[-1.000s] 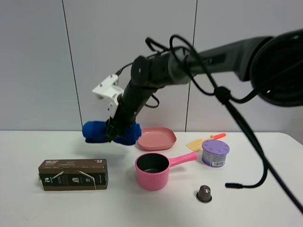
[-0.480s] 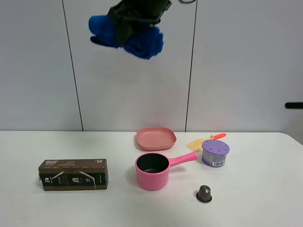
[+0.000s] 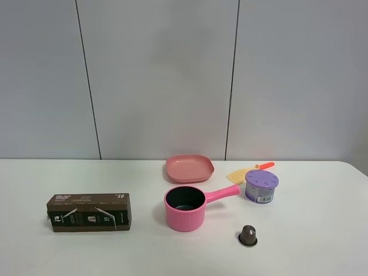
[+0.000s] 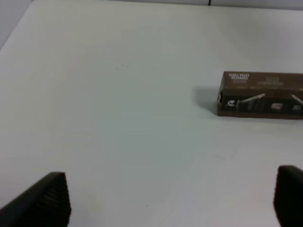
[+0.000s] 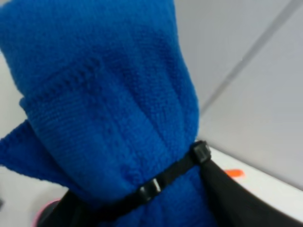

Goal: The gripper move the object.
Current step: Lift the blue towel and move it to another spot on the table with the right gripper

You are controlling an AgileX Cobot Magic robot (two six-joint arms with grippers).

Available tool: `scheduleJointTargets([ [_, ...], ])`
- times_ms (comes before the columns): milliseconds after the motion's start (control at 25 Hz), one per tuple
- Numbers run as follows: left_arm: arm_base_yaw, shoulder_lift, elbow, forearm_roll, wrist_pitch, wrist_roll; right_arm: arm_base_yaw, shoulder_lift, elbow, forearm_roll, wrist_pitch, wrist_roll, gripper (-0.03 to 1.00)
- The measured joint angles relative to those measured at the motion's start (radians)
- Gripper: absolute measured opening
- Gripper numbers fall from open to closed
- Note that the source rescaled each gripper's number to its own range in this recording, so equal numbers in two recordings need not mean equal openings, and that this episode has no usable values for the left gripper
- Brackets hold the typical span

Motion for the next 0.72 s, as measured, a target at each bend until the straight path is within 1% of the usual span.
scheduleJointTargets([
  [120,0.0,0.0,0.0,0.0,0.0,0.0,0.021,-0.045,0.017,-0.041,0.004,0.024,0.0],
  [240,0.0,0.0,0.0,0.0,0.0,0.0,0.03,-0.112,0.103,-0.047,0.004,0.087,0.0],
  [400,0.0,0.0,0.0,0.0,0.0,0.0,0.03,-0.227,0.324,-0.057,0.004,0.205,0.0],
  [600,0.0,0.0,0.0,0.0,0.0,0.0,0.03,-0.346,0.638,-0.055,0.007,0.311,0.0],
  [720,0.0,0.0,0.0,0.0,0.0,0.0,0.03,-0.388,0.788,-0.053,0.003,0.377,0.0],
])
